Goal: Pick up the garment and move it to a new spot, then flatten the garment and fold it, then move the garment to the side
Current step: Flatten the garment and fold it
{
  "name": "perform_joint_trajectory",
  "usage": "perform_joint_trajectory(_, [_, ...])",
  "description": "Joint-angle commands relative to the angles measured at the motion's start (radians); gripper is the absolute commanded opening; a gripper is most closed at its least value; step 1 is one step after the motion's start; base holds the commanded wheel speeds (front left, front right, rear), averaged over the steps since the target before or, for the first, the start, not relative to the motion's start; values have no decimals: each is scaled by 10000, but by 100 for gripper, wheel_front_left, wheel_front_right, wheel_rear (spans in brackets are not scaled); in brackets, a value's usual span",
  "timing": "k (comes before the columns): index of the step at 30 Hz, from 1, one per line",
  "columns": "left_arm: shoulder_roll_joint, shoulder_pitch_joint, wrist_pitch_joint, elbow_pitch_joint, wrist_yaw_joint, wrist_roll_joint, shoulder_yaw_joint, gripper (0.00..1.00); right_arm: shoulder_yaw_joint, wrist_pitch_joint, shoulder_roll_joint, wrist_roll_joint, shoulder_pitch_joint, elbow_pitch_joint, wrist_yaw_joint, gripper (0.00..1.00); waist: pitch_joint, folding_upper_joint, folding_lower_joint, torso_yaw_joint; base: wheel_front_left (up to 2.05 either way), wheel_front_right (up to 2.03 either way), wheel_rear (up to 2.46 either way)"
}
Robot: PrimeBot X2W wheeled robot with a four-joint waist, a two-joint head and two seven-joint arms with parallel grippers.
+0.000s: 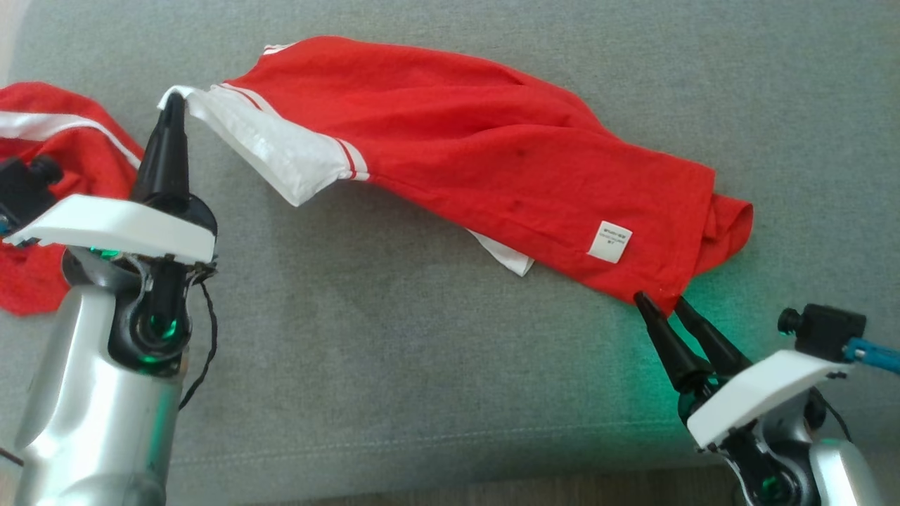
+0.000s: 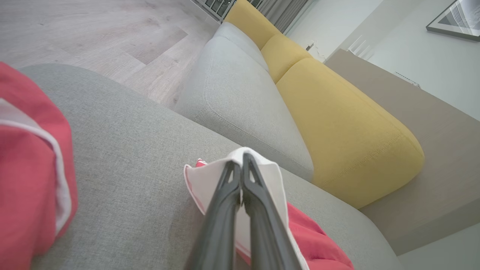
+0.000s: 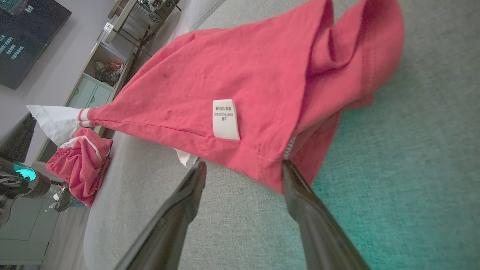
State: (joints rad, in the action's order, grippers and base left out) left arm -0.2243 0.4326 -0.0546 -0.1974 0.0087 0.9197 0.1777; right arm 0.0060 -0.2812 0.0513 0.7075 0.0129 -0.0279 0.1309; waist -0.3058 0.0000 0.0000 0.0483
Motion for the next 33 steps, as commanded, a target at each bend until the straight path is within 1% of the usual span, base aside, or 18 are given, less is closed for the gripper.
perform_joint_trajectory(1, [-330, 274, -93, 292, -34, 77, -387, 0, 184, 120, -9, 87, -408, -203, -2, 100, 9, 0, 0, 28, 0, 0, 0])
perform_joint_trajectory(3, [-339, 261, -102, 278, -31, 96, -402, 0, 175, 208, -10, 59, -571, 36, -2, 100, 17, 0, 0, 60, 0, 0, 0])
perform_joint_trajectory(4, [-342, 255, -107, 274, -28, 102, -406, 0, 186, 281, -10, 35, -662, 125, -2, 91, 19, 0, 0, 80, 0, 0, 0])
perform_joint_trajectory(5, [-344, 243, -112, 271, -28, 105, -405, 0, 206, 349, -10, 35, -739, 202, -2, 75, 27, 0, 0, 101, 0, 0, 0])
perform_joint_trajectory(6, [-345, 228, -113, 271, -29, 106, -398, 0, 244, 389, -10, 59, -789, 265, -2, 48, 40, 0, 0, 121, 0, 0, 0])
perform_joint_trajectory(7, [-347, 211, -113, 269, -26, 108, -393, 0, 277, 416, -10, 75, -819, 316, -2, 16, 60, 0, 0, 138, 0, 0, 0])
perform_joint_trajectory(8, [-347, 211, -113, 269, -26, 108, -393, 0, 277, 416, -10, 75, -819, 316, -2, 16, 60, 0, 0, 138, 0, 0, 0])
perform_joint_trajectory(9, [-358, 170, -126, 254, -5, 110, -403, 0, 315, 432, -10, 43, -816, 370, -2, 0, 130, 0, 0, 162, 0, 0, 0])
perform_joint_trajectory(13, [-361, 92, -215, 265, -4, 161, -482, 0, 202, 504, -10, -57, -749, 231, -2, 0, 318, 0, 0, 139, 0, 0, 0])
perform_joint_trajectory(17, [-282, 215, -187, 446, -94, 452, -611, 0, -300, 490, 25, -155, -991, -588, -2, 0, 625, 0, 0, 21, 0, 0, 0])
perform_joint_trajectory(21, [-446, 909, 176, 780, -105, 596, -651, 0, -972, -207, 470, -703, -1988, -1557, -2, 0, 956, 0, 0, -195, 0, 0, 0])
perform_joint_trajectory(24, [-548, 1761, 584, 1029, -45, 655, -580, 0, -1370, -1051, 945, -1099, -3209, -1834, -2, 0, 1099, 0, 0, -308, 0, 0, 0])
perform_joint_trajectory(28, [-551, 3315, 1058, 955, 46, 596, -364, 0, -1606, -2131, 1381, -1416, -5251, -1347, -2, 0, 1078, 0, 0, -384, 0, 0, 0])
perform_joint_trajectory(31, [-434, 4782, 1327, 310, 149, 642, -326, 0, -1601, -2838, 1407, -1534, -7055, -293, -2, 0, 769, 0, 0, -496, 0, 0, 0])
perform_joint_trajectory(33, [-366, 5923, 1330, -315, 74, 521, -239, 0, -1492, -2754, 1518, -1913, -8389, 544, -2, 0, 441, 0, 0, -535, 0, 0, 0])
